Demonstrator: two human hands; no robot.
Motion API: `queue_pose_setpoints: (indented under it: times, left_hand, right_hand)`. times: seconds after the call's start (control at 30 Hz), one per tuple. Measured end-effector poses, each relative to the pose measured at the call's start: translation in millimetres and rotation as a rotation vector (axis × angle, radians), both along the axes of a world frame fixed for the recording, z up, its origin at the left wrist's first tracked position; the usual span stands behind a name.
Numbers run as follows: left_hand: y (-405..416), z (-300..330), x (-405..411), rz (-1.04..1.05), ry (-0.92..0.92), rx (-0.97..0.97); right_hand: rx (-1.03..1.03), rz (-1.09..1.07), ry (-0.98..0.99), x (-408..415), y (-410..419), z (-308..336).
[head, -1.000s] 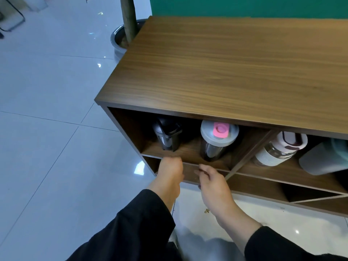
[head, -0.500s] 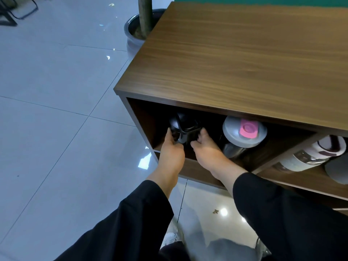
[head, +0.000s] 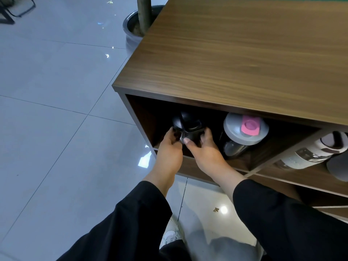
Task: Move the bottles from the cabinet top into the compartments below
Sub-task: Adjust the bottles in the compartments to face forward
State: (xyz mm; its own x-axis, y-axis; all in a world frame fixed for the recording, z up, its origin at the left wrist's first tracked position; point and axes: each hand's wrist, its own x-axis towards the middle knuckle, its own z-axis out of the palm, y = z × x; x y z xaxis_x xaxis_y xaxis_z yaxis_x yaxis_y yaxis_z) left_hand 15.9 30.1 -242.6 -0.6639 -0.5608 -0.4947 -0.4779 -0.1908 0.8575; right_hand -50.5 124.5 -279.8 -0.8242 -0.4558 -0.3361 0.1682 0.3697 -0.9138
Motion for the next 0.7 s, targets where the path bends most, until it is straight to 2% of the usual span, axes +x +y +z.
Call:
queue_pose_setpoints:
  times: [0.2,0.4,0.7]
  left_hand:
    - [-10,1,3,0.106,-0.028,-0.146]
    - [-5,-6,1,-0.091,-0.005,-0.063]
    - [-7,-5,4,-0.026,0.035,-0.096]
  right_hand:
    - [0.068,0.021,0.021,-10,7,-6]
    - [0.066,0.06,0.096,-8,9,-9]
    - [0.11,0.102,0.127,-5,10,-13]
